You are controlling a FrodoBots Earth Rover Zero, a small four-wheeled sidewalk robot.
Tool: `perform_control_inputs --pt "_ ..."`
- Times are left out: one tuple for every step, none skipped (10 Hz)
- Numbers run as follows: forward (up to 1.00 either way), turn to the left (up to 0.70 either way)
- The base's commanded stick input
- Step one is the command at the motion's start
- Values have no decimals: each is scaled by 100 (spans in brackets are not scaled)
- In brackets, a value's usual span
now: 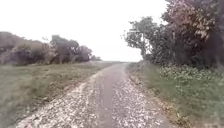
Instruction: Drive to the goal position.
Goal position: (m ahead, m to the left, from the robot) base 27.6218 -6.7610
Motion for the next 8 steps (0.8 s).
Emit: perform_control_inputs --pt "100 0" --pt "100 0" --pt "100 0" --pt "100 0" --pt "100 0" --pt "100 0" --pt "100 0" --pt "100 0"
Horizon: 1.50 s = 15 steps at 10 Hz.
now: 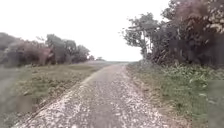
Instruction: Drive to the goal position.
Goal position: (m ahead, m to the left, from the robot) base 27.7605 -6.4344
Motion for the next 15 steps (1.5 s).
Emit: perform_control_inputs --pt "100 0" --pt "100 0" --pt "100 0" --pt "100 0" --pt "100 0" --pt "100 0" --pt "100 0" --pt "100 0" --pt "100 0" --pt "100 0" --pt "100 0" --pt "100 0" --pt "100 0" --pt "100 -14" --pt "100 -31"
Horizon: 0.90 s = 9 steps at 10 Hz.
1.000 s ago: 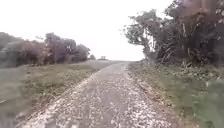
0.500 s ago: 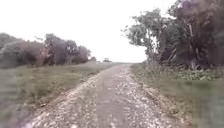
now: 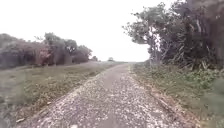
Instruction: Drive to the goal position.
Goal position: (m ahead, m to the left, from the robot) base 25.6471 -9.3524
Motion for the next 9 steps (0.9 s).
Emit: perform_control_inputs --pt "100 -28" --pt "100 -8" --pt "100 0" --pt "100 0" --pt "100 0" --pt "100 0" --pt "100 0" --pt "100 0" --pt "100 0"
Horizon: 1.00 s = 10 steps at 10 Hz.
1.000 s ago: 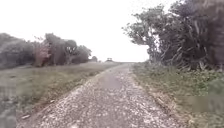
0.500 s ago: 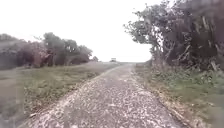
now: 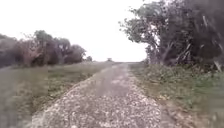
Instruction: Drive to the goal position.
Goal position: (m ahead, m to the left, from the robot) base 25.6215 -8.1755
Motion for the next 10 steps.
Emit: perform_control_inputs --pt "100 -11" --pt "100 -28" --pt "100 -38" --pt "100 -39" --pt "100 -4" --pt "100 -2" --pt "100 0" --pt "100 0" --pt "100 0" --pt "100 0"
